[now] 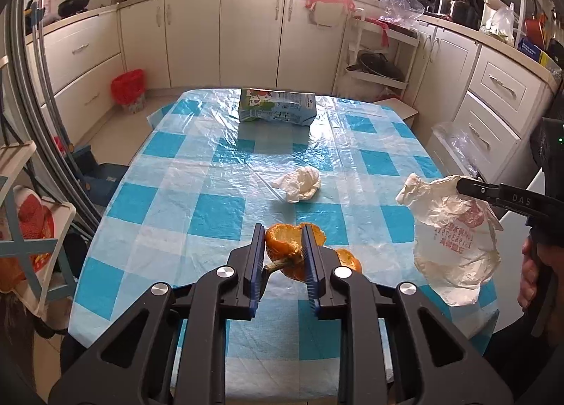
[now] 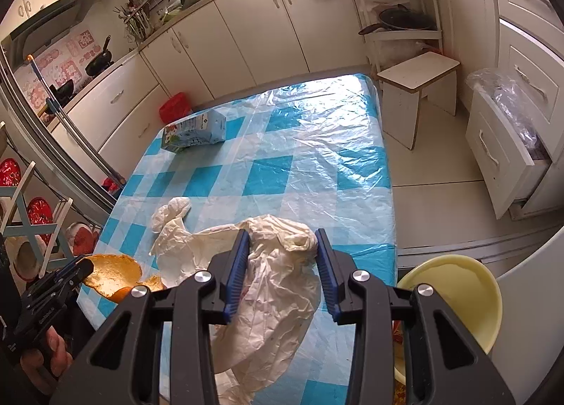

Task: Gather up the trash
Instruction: 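Lift the peel and paper bag and carry both toward the yellow bucket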

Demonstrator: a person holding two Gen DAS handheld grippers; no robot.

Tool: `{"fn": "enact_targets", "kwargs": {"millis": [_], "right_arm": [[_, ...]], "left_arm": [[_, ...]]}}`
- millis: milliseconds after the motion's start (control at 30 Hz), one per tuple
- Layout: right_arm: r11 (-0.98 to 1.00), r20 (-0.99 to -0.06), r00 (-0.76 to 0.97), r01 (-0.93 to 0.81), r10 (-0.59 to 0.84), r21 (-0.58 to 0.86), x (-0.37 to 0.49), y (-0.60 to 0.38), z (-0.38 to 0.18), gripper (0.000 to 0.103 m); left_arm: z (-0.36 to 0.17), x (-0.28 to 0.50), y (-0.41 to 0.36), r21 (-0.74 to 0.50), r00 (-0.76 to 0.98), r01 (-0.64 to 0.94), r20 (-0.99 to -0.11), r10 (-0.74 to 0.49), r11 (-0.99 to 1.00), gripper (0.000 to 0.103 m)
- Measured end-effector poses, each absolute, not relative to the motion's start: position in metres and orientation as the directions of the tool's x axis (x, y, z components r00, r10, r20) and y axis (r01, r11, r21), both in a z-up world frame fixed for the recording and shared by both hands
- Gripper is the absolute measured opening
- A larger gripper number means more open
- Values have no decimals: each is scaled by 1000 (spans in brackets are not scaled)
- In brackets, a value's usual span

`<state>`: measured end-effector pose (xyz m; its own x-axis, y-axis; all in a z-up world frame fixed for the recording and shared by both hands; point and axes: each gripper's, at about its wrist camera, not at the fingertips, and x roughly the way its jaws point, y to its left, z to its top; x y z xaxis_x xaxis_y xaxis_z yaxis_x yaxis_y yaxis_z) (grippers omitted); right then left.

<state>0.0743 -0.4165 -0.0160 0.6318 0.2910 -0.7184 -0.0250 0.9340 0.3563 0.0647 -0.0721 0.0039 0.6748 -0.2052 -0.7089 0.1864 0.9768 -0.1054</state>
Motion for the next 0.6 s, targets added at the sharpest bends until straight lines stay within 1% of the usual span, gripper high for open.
{"fn": "enact_targets", "kwargs": {"millis": [367, 600], "right_arm": [[927, -691, 667, 0, 279, 375, 62, -432, -8, 38], [919, -670, 692, 25, 268, 393, 55, -446, -3, 38]], "left_arm": [[26, 53, -90, -103, 695, 233, -679, -239, 967, 18], [34, 50, -94, -132, 691, 249, -670, -272, 959, 17]]}}
